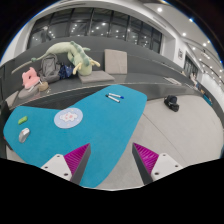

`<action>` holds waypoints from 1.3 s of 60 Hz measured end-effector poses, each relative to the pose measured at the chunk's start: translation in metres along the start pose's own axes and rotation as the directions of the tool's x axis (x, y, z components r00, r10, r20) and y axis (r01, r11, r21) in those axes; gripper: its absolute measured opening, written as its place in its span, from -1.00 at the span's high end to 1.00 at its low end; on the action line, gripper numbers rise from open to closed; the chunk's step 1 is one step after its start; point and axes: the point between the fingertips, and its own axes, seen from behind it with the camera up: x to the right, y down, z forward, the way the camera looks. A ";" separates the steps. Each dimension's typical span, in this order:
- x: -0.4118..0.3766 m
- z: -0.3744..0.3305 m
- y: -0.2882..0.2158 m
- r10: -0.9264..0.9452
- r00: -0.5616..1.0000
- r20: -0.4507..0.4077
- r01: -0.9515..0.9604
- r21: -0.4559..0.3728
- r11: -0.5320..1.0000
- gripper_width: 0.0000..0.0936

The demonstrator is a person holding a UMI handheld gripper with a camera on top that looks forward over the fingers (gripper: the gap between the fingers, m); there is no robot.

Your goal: Arrange mouse

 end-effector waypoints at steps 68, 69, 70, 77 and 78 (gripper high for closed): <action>-0.464 -0.075 0.098 -0.168 0.893 0.417 0.159 0.057 0.986 -0.84; -0.469 -0.074 0.098 -0.167 0.893 0.418 0.156 0.060 0.986 -0.84; -0.474 -0.072 0.098 -0.167 0.893 0.418 0.154 0.066 0.986 -0.84; -0.505 -0.053 0.092 -0.180 0.897 0.404 0.144 0.117 0.983 -0.83; -0.509 -0.050 0.092 -0.181 0.897 0.403 0.144 0.122 0.982 -0.84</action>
